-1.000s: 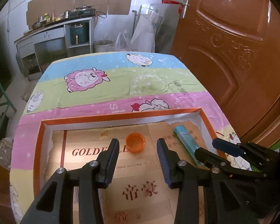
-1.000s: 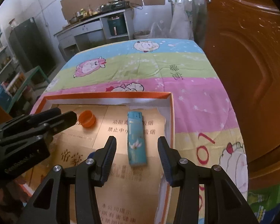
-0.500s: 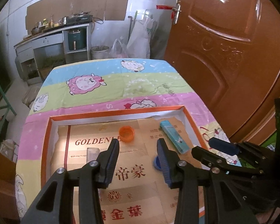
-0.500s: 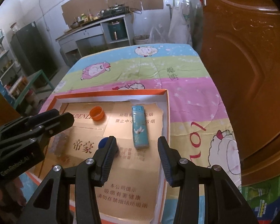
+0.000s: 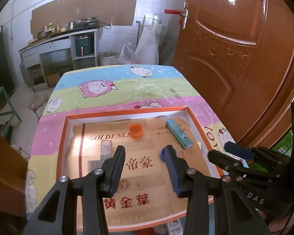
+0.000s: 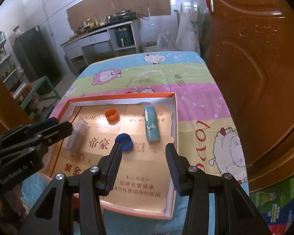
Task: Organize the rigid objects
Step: 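Withdraw both open tools from the tray toward the remaining items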
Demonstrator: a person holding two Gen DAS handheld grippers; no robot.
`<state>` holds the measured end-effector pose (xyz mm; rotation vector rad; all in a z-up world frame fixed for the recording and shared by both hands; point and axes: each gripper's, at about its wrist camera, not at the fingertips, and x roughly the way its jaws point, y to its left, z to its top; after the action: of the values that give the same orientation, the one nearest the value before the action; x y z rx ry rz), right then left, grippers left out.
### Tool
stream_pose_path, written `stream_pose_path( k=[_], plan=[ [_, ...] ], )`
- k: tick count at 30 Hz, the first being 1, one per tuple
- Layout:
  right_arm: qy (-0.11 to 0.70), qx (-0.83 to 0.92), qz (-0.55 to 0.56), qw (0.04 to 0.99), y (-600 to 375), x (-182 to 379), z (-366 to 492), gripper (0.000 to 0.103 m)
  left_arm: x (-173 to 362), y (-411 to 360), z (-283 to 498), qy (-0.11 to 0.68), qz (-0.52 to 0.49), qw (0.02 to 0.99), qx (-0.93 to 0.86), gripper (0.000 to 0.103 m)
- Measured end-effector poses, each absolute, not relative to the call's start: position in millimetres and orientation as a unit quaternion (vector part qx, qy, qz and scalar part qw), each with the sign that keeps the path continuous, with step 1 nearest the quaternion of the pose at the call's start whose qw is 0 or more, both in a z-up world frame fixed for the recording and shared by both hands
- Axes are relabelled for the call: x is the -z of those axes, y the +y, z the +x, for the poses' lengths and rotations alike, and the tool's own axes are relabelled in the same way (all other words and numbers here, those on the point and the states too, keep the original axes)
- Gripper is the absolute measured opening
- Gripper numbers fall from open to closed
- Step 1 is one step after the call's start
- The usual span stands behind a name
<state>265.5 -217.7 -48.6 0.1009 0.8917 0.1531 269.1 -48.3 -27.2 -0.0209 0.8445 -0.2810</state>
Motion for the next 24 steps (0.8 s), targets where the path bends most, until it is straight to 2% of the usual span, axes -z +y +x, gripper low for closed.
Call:
stream_pose_path(
  k=[24],
  plan=[
    [0.413, -0.081, 0.033, 0.907, -194, 21, 208, 0.047, 13, -20, 212, 0.393, -0.030, 0.911, 0.121, 0.042]
  ],
)
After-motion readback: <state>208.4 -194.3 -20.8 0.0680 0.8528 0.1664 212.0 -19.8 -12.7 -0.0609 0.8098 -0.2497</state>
